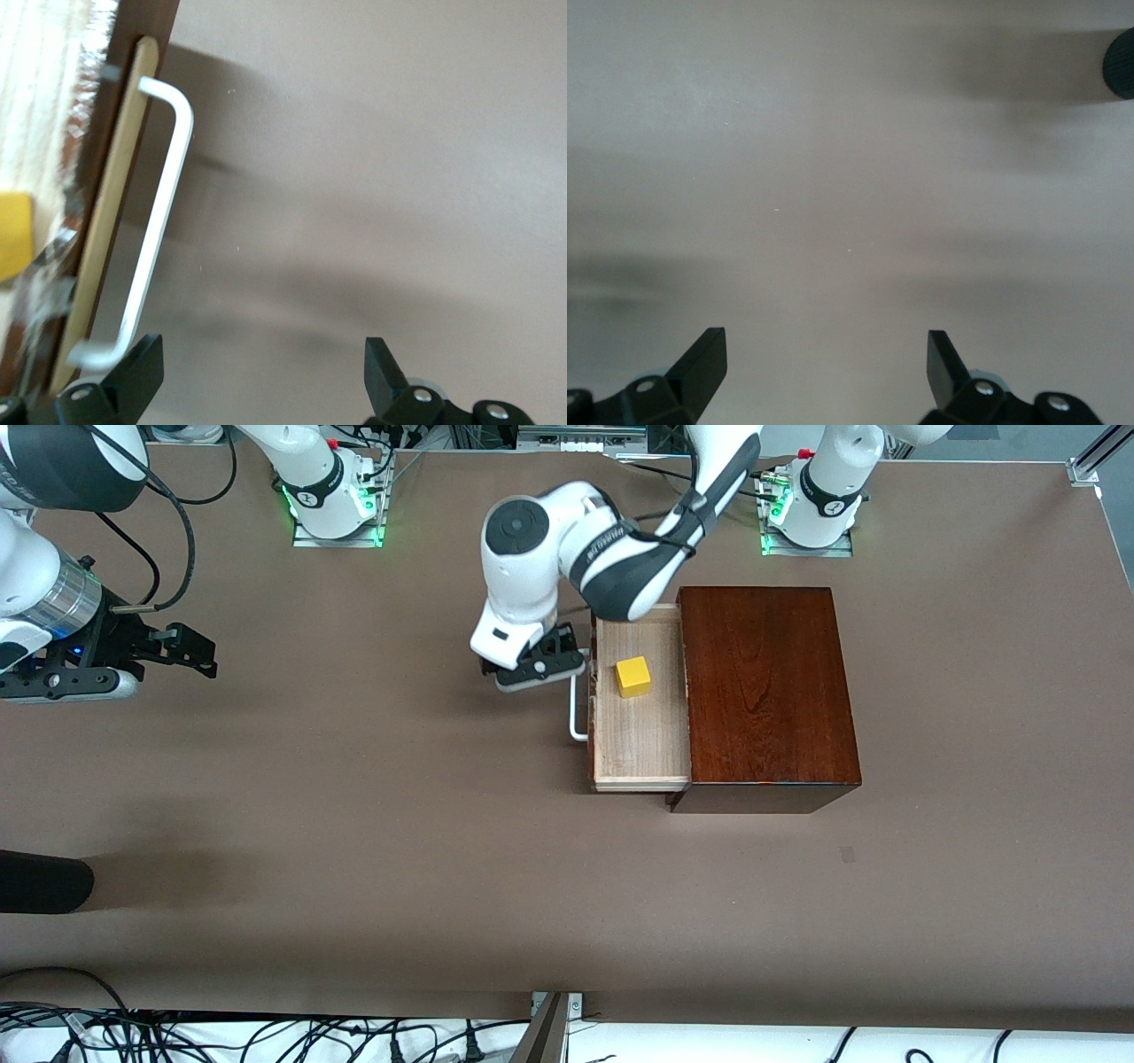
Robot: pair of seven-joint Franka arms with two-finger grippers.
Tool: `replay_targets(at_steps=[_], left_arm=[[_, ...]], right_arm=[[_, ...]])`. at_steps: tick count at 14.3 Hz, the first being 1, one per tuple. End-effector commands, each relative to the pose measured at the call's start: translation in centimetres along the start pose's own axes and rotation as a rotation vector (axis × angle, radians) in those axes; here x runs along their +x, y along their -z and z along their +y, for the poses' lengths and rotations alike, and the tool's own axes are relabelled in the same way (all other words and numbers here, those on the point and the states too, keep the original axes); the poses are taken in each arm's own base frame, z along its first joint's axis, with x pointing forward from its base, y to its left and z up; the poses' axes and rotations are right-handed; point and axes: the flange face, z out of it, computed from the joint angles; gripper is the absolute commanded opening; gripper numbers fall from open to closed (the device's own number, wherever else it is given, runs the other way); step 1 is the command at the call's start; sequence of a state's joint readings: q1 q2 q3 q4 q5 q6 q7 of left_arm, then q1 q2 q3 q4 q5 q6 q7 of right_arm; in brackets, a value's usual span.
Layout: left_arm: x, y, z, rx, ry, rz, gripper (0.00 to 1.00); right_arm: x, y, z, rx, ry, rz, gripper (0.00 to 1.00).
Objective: Open drawer, take yellow block, close drawer
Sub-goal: 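Pull the drawer further open with the left gripper, then release the handle and raise the left gripper while the right gripper advances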
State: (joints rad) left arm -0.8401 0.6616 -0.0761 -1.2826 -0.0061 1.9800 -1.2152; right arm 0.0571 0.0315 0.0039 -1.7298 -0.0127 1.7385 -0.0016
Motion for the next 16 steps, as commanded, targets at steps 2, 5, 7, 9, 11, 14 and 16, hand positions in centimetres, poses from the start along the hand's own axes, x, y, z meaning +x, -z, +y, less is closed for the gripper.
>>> replay_targets(at_steps=[2,5,7,9,11,14,16], left_arm=[[0.5,0.3,-0.5,0.021,0.023,-0.031,1.0],[1.3,2.5,-1.4,0.035,0.006,-0.038,1.0],[2.4,4.7,-2.7,0.048,0.005,-0.048,1.0],[3.8,7.0,-4.3,0.07,-0.007,-0.062,1.0],[5.6,9.1,-6.4,0.09,-0.032,-0.079,1.0],[8.9,12.5,-10.4,0.111,-0.091,-0.104,1.0],[11.1,14.3,-13.4,0.123,-0.124,-0.119,1.0]], right_arm=[[-0.7,0.3,-0.2,0.011,-0.011,0.014,1.0],[-0.6,0.2,-0.2,0.011,-0.011,0.014,1.0],[-0.6,0.2,-0.2,0.011,-0.011,0.015,1.0],[-0.6,0.2,-0.4,0.011,-0.009,0.017,1.0],[-0.8,0.5,-2.4,0.011,-0.029,0.017,1.0],[-1.5,1.7,-7.9,0.012,-0.063,0.033,1.0],[-2.2,2.1,-12.4,0.015,-0.084,0.042,1.0]])
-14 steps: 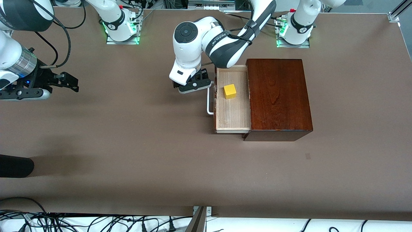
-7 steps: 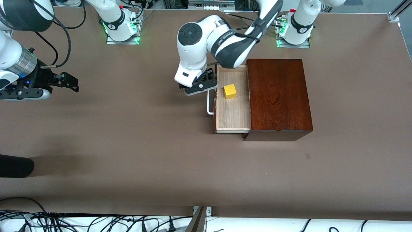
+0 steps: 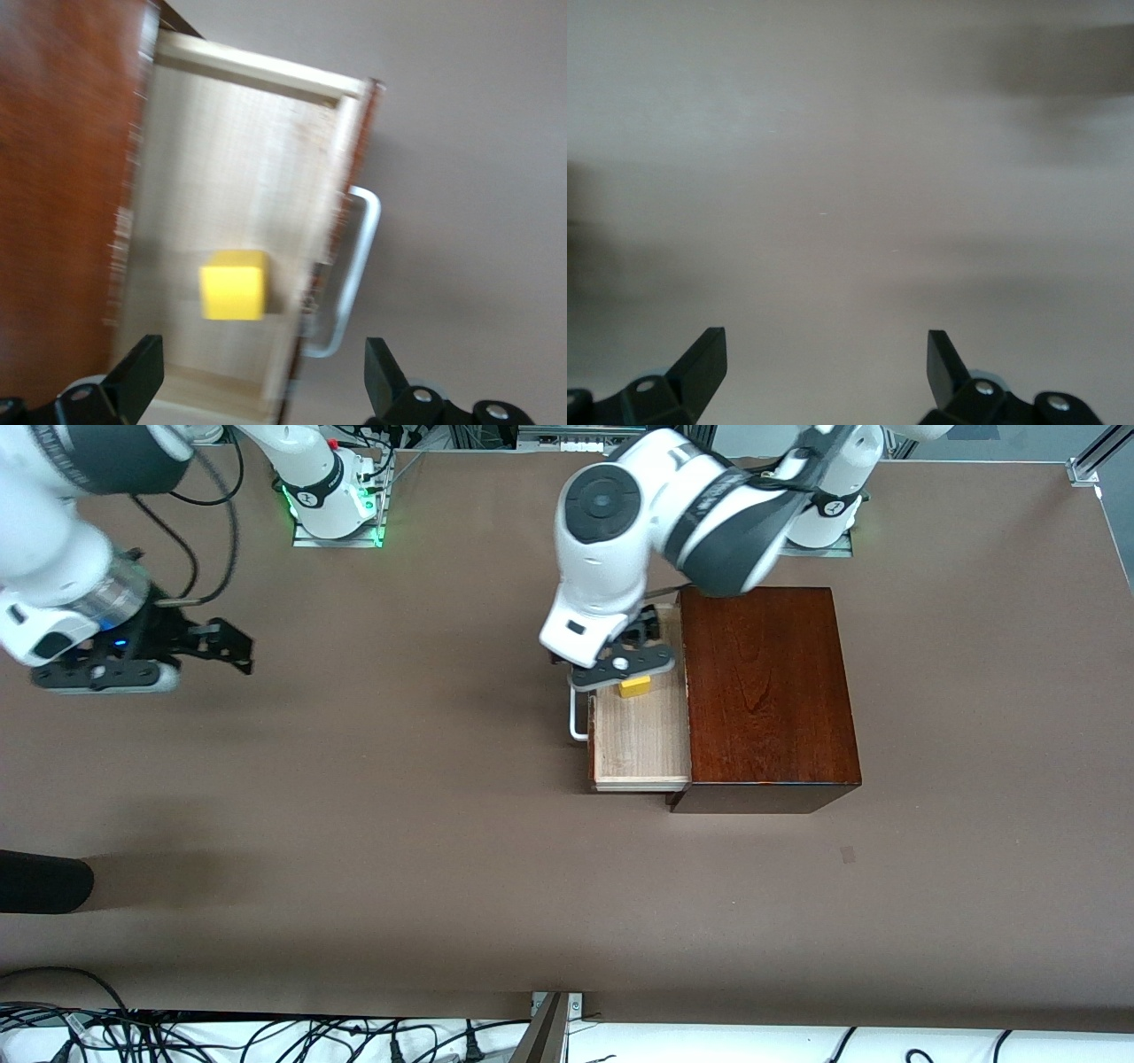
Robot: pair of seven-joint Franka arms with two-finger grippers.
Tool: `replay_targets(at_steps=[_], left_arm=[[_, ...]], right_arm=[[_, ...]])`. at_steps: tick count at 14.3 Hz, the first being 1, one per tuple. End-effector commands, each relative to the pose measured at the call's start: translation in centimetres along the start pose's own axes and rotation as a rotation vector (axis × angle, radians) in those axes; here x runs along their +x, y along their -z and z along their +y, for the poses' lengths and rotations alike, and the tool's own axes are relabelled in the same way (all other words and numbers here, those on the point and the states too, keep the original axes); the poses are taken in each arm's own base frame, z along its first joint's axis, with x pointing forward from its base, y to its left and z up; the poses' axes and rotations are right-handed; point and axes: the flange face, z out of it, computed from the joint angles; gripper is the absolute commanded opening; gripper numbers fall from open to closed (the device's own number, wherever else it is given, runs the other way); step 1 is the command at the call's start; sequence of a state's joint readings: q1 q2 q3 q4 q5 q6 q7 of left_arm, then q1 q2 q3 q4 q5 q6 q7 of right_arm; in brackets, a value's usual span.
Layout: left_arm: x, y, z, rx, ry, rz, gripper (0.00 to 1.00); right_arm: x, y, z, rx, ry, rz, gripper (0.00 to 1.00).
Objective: Open drawer, take yellow block, close drawer
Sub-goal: 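Release the handle and raise the left gripper while the right gripper advances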
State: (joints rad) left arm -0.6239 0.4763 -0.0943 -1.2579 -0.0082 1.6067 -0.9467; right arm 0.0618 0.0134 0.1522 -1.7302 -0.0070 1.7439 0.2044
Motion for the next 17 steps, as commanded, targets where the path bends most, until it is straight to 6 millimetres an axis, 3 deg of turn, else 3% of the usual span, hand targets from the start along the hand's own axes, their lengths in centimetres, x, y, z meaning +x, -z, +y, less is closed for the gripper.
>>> replay_targets(at_steps=[1,6,14,17], left_arm=[[1.8,2.6,-5.4,-0.007,-0.066,-0.041,1.0],[5.8,6.8,-17.9,-0.019,-0.171,-0.05,1.0],[8.1,9.4,-35.8,-0.041,-0.261,-0.034,1.0],[8.8,9.6,-39.7,-0.024,-0.282,-0.023,1.0]], right_arm=[[-1.8,1.4,-5.8,0.011,-0.05,0.028,1.0],[-3.9,2.7,-14.3,0.045,-0.077,0.057,1.0],[-5.0,-1.6,-26.9,0.103,-0.182,0.047,1.0],[-5.7,-2.8,-30.9,0.089,-0.214,0.058,1.0]])
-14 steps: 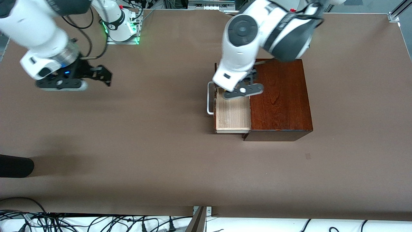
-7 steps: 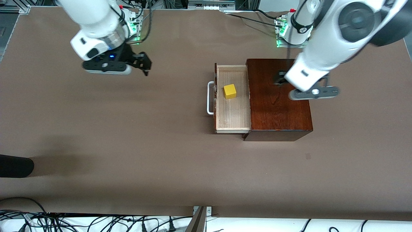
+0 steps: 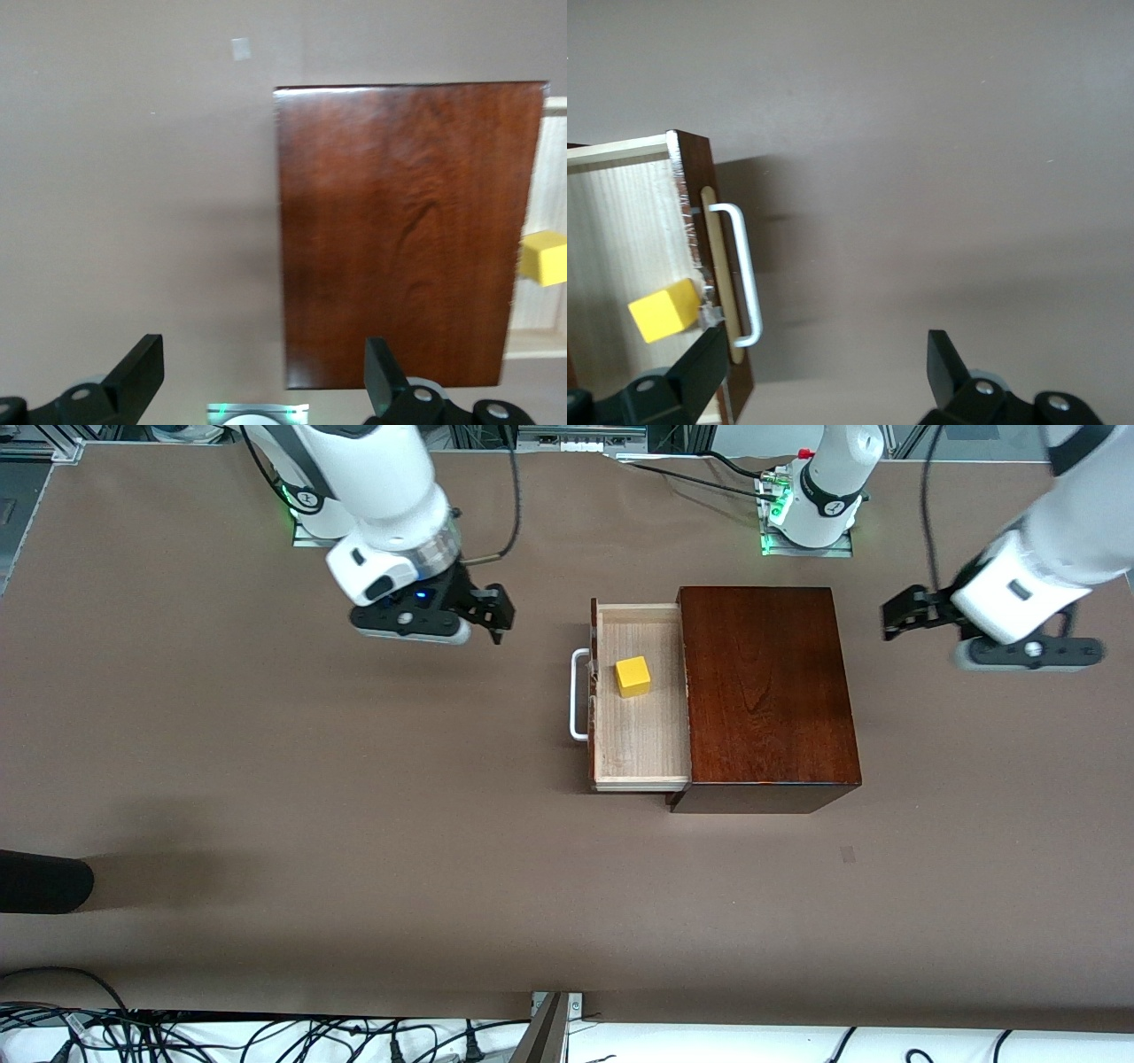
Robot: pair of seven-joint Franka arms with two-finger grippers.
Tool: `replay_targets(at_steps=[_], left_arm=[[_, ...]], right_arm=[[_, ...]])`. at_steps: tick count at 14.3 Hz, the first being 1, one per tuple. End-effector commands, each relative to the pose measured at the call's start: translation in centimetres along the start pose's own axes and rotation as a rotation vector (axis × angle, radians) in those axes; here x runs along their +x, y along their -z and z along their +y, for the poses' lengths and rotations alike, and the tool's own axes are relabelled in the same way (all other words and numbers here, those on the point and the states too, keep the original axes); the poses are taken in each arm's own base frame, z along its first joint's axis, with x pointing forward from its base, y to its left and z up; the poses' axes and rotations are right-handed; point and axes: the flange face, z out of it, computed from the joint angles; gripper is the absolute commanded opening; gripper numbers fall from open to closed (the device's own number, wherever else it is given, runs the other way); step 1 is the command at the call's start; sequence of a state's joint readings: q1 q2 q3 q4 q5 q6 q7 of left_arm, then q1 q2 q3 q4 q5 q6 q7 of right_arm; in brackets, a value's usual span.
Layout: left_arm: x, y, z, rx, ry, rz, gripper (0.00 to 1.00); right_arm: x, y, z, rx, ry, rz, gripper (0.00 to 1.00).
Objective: Open drawer, take yellow block, close drawer
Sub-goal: 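Release the handle and raise the left gripper while the right gripper advances, then lower the right gripper over the yellow cube in the drawer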
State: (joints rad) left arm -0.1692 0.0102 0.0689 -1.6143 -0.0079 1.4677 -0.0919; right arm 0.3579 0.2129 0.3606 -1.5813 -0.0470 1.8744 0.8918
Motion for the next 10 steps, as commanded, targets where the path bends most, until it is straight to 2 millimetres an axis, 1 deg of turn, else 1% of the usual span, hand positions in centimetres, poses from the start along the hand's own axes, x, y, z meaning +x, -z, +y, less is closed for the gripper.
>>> replay_targets(at_steps=[1,3,5,6,7,8,9,10], left_arm=[[-1.3,0.1,-2.5,0.009,-0.035,0.011,1.0],[-1.7,0.4,-3.3,0.016,-0.032,0.017,1.0],[-1.8,0.4,-3.3,0.023,-0.034,0.004,1.0],[-1.7,0.2,-3.6,0.023,-0.029,0.001,1.0],[-1.7,0.2,-3.5,0.023,-0.031,0.001,1.0],[-1.6,0.3,-3.5,0.023,-0.031,0.005,1.0],[-1.5,0.2,-3.4,0.024,-0.032,0.005,1.0],[-1.4,0.2,-3.4,0.024,-0.031,0.008,1.0]], right_arm=[[-1.0,-0.9,-4.0,-0.003,-0.037,0.02,1.0],[-2.6,-1.6,-7.0,0.022,-0.071,0.038,1.0],[-3.5,-2.1,-9.4,0.043,-0.115,0.038,1.0],[-4.2,-2.5,-10.5,0.049,-0.143,0.031,1.0],[-4.1,-2.9,-11.1,0.056,-0.215,0.022,1.0],[-4.9,-3.6,-11.9,0.054,-0.297,0.012,1.0],[-6.1,-4.2,-12.8,0.05,-0.356,0.004,1.0],[-7.5,-5.1,-13.8,0.038,-0.412,-0.009,1.0]])
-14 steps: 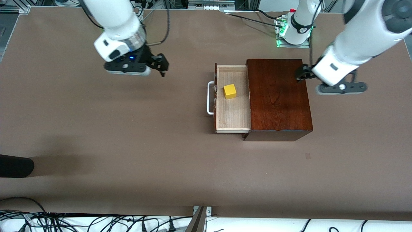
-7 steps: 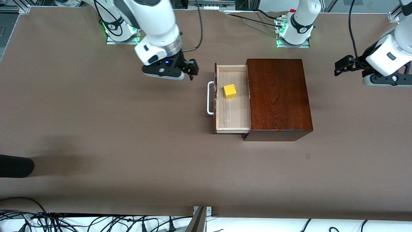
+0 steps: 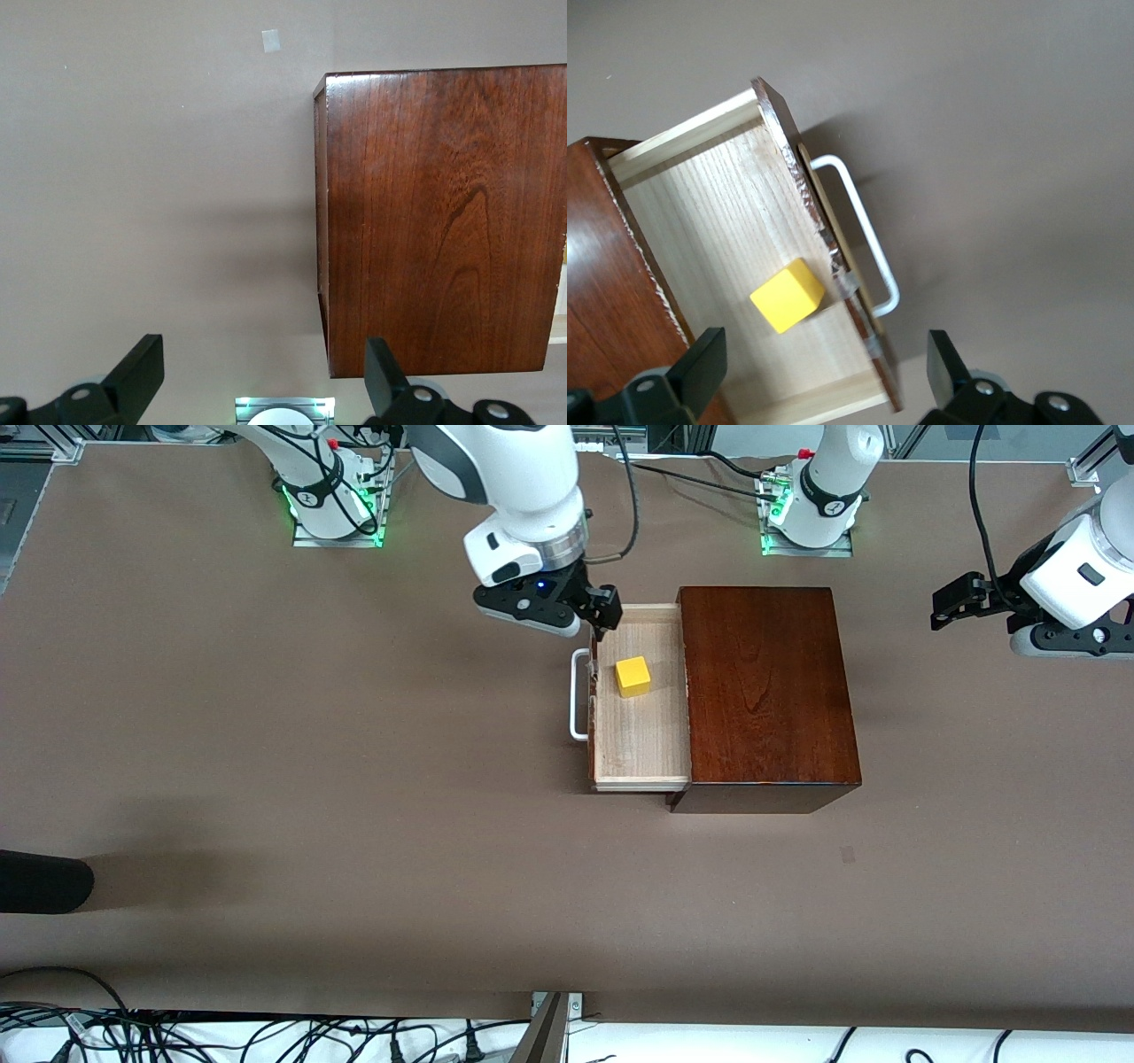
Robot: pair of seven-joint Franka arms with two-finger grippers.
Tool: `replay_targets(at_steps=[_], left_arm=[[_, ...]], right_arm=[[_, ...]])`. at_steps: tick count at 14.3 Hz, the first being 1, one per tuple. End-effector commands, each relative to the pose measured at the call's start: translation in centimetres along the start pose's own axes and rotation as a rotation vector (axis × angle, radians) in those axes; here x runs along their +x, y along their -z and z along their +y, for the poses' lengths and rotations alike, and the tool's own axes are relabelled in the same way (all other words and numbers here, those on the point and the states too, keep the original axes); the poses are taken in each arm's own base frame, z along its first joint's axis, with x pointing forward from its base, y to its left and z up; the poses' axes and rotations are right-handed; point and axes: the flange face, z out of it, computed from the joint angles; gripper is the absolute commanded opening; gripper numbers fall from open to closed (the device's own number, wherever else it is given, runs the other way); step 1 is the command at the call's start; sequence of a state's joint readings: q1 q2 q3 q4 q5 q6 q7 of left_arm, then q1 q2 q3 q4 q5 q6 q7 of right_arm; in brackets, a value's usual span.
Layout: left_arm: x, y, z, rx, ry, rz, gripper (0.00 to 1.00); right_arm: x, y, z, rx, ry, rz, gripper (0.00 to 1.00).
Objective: Open drawer, take yellow block, close drawer
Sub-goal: 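Lower the right gripper over the yellow cube in the drawer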
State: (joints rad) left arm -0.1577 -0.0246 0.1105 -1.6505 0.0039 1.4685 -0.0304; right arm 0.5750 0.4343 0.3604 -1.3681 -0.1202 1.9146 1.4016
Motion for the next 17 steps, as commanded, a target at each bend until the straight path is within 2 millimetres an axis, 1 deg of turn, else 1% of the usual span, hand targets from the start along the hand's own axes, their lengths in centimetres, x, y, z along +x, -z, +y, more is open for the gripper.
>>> replay_targets(at_steps=[1,3,4,6,8,9,10,12,13,15,17], left_arm=[[-0.4,0.1,-0.2,0.024,-0.024,0.012,1.0],[0.2,-0.3,-0.1,0.024,-0.023,0.014,1.0],[0.3,-0.3,-0.2,0.022,-0.02,0.018,1.0],[0.4,-0.3,-1.2,0.019,-0.005,0.021,1.0],[0.5,-0.3,-1.4,0.019,-0.005,0.027,1.0],[0.5,-0.3,-1.4,0.019,-0.005,0.027,1.0],[0.5,-0.3,-1.3,0.017,-0.003,0.027,1.0],[0.5,-0.4,-1.3,0.016,-0.003,0.026,1.0],[0.5,-0.4,-1.3,0.016,-0.003,0.026,1.0],[0.6,-0.5,-1.5,0.014,-0.001,0.022,1.0],[0.6,-0.6,-1.5,0.011,0.001,0.021,1.0]], right_arm=[[-3.7,-2.0,-2.0,-0.017,-0.191,-0.003,1.0],[-6.0,-3.5,-3.1,-0.007,-0.358,-0.02,1.0],[-6.3,-4.3,-3.7,0.002,-0.48,-0.033,1.0],[-6.2,-5.1,-4.9,0.018,-0.691,-0.062,1.0],[-8.1,-7.4,-5.4,-0.012,-0.775,-0.074,1.0],[-8.5,-9.1,-5.4,-0.036,-0.799,-0.074,1.0],[-8.5,-10.0,-5.5,-0.049,-0.821,-0.078,1.0],[-8.5,-11.4,-5.9,-0.043,-0.88,-0.13,1.0],[-7.5,-12.2,-5.9,-0.043,-0.903,-0.146,1.0],[-6.2,-13.4,-5.9,-0.036,-0.913,-0.151,1.0],[-4.6,-13.7,-5.7,-0.035,-0.926,-0.151,1.0]])
